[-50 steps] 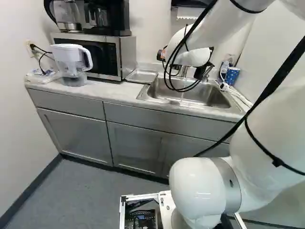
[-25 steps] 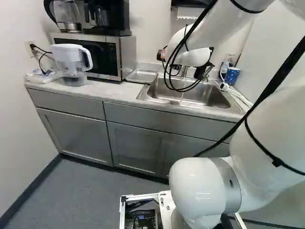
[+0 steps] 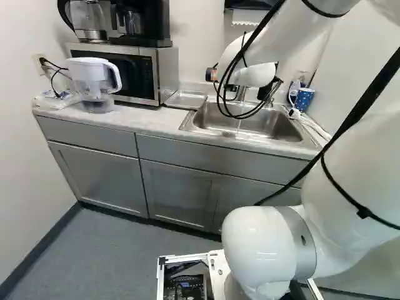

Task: Rinse the cup and place it in the tray

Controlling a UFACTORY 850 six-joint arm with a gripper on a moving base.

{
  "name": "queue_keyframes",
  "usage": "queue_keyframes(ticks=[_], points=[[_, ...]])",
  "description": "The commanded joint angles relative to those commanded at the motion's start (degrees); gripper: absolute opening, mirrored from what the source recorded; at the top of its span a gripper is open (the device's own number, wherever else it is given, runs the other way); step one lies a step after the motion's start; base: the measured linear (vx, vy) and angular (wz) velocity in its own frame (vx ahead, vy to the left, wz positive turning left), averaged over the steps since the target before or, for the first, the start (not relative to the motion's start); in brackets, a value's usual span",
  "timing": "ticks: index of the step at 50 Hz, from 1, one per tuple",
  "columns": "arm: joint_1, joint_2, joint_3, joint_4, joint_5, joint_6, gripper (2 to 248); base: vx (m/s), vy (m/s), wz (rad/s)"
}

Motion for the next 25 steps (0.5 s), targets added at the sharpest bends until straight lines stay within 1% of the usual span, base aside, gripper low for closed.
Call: queue_keyframes(ticks=[25], points=[[0.0, 0.0, 0.0, 0.0, 0.0, -15.05, 125, 0.0, 0.0, 0.0]])
